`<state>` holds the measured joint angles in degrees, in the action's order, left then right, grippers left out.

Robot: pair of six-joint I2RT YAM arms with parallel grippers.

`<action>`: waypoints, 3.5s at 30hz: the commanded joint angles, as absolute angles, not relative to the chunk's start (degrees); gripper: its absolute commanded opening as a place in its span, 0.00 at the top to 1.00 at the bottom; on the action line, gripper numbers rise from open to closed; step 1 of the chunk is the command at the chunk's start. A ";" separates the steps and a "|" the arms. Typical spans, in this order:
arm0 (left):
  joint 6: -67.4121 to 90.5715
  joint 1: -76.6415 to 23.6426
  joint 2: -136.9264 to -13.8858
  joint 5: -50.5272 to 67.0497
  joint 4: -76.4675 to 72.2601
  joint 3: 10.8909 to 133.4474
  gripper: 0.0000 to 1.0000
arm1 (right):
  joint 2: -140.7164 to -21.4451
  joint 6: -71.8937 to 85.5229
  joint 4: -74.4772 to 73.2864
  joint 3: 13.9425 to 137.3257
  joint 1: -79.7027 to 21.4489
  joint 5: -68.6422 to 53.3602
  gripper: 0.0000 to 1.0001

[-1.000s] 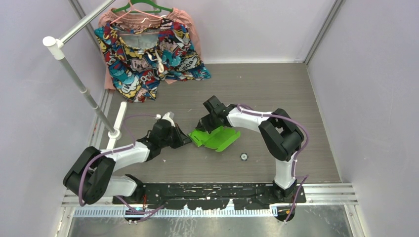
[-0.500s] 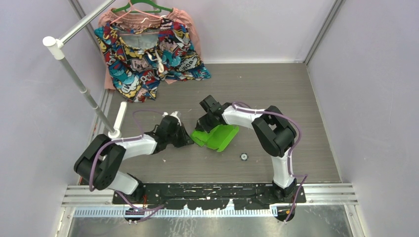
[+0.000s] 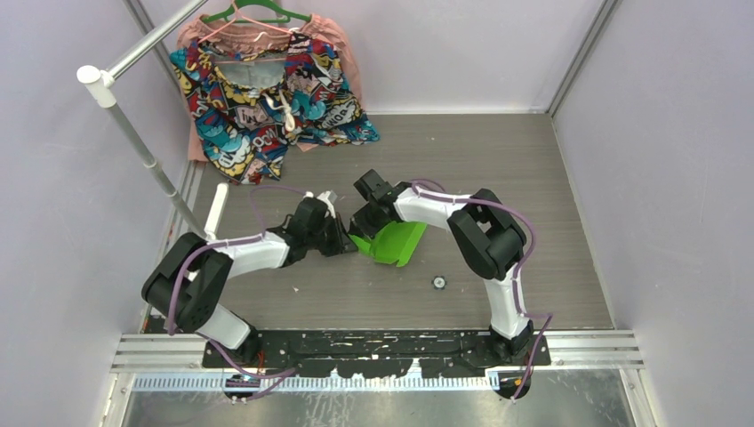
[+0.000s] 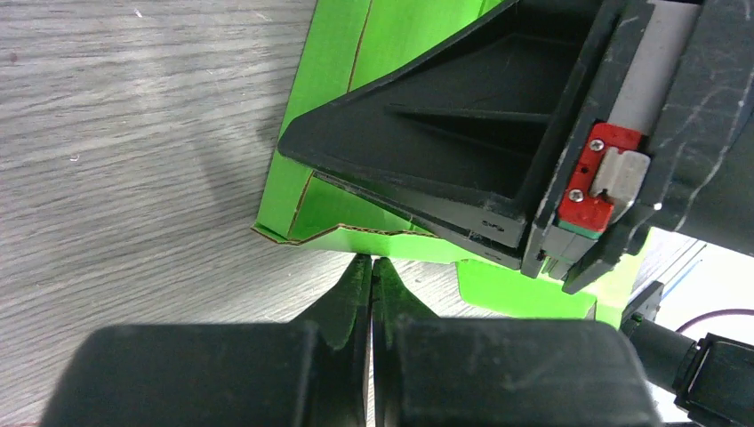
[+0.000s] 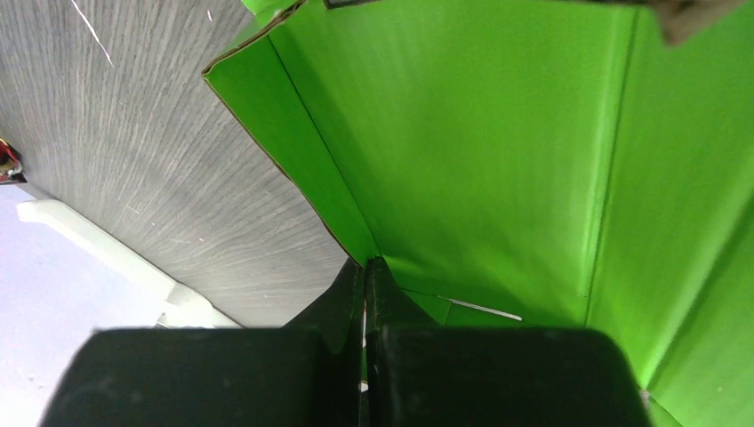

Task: Fold the paper box
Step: Fold the paper box at the center of the board.

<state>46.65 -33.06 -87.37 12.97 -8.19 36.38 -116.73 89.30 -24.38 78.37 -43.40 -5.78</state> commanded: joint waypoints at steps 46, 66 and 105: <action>43.82 -33.23 -90.16 15.20 -11.80 43.88 1.00 | -118.07 79.87 -44.14 89.57 -43.62 -1.50 0.54; 43.99 -33.15 -89.18 15.11 -11.34 44.12 1.00 | -114.65 77.20 -45.27 90.36 -38.16 -1.91 0.49; 48.45 -33.66 -76.67 13.32 4.76 39.30 1.00 | -90.81 36.95 -4.18 56.29 -13.34 -6.28 0.37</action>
